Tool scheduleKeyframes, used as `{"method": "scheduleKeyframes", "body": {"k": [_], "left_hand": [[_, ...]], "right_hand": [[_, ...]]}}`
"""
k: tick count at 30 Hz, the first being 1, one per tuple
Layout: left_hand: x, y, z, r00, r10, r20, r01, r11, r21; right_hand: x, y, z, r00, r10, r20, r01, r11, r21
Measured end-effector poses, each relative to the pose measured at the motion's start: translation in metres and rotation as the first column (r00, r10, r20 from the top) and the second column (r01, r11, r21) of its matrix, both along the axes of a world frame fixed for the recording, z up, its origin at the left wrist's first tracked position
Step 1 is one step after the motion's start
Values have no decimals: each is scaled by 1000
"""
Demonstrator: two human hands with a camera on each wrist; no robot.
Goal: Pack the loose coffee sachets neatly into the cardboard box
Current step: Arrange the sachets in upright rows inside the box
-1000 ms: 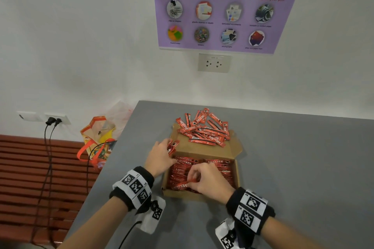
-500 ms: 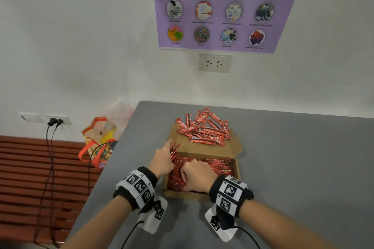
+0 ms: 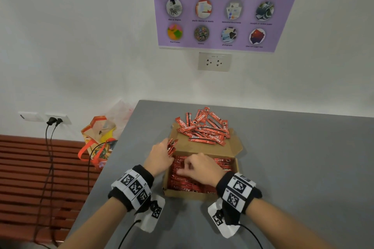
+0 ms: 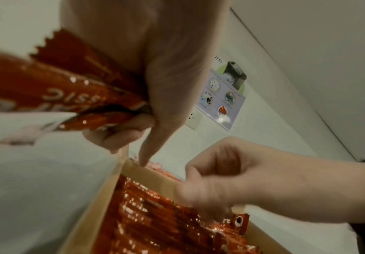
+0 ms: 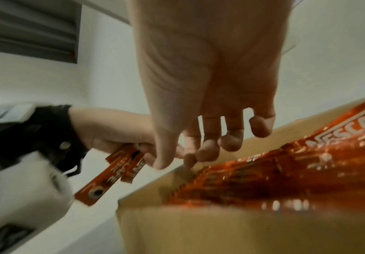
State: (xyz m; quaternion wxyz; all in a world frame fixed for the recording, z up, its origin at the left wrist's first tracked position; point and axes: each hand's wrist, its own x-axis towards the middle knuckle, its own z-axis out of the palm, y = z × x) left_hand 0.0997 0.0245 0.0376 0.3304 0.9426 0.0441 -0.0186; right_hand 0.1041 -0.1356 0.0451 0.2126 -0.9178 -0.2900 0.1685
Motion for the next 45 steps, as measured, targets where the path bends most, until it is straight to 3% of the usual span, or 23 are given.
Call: {"method": "scheduleKeyframes", "body": {"k": [2, 4, 7, 9, 16, 21, 25, 29, 31, 35, 41, 45], "left_hand": [[-1, 0, 9, 1000, -4, 10, 4, 999, 39], [-2, -5, 14, 995, -104, -13, 104, 993, 55], [-7, -15, 13, 971, -237, -13, 238, 970, 59], [-8, -19, 10, 967, -256, 20, 254, 966, 55], [-12, -11, 16, 982, -191, 10, 191, 979, -65], [-11, -7, 22, 992, 95, 86, -63, 945, -321], [-12, -14, 24, 998, 54, 12, -43, 885, -464], [-8, -11, 23, 986, 120, 118, -64, 917, -395], [-6, -7, 21, 984, 112, 142, -61, 946, -317], [-7, -2, 17, 981, 103, 162, -73, 980, -184], [-11, -2, 7, 998, 3, -58, -9, 994, -113], [-5, -6, 2, 992, -18, -121, 14, 999, -35]], "right_hand": [[7, -6, 6, 991, -128, 33, 122, 982, 145], [11, -10, 11, 976, -213, 36, 190, 928, 319], [9, -6, 13, 988, -152, 14, 132, 896, 425], [8, -5, 11, 986, -156, 53, 116, 885, 452], [15, -23, 6, 927, -373, 39, 301, 803, 515], [13, -38, 10, 902, -431, -7, 363, 750, 553], [7, -37, 10, 901, -433, -32, 364, 712, 601], [2, -36, 14, 898, -422, -126, 392, 637, 664], [-7, -35, 10, 920, -350, -173, 375, 669, 642], [-22, -34, -5, 946, -268, -183, 324, 814, 483], [-30, -43, -18, 975, -138, -174, 193, 913, 360], [-34, -36, -23, 991, -85, -108, 110, 961, 253]]}}
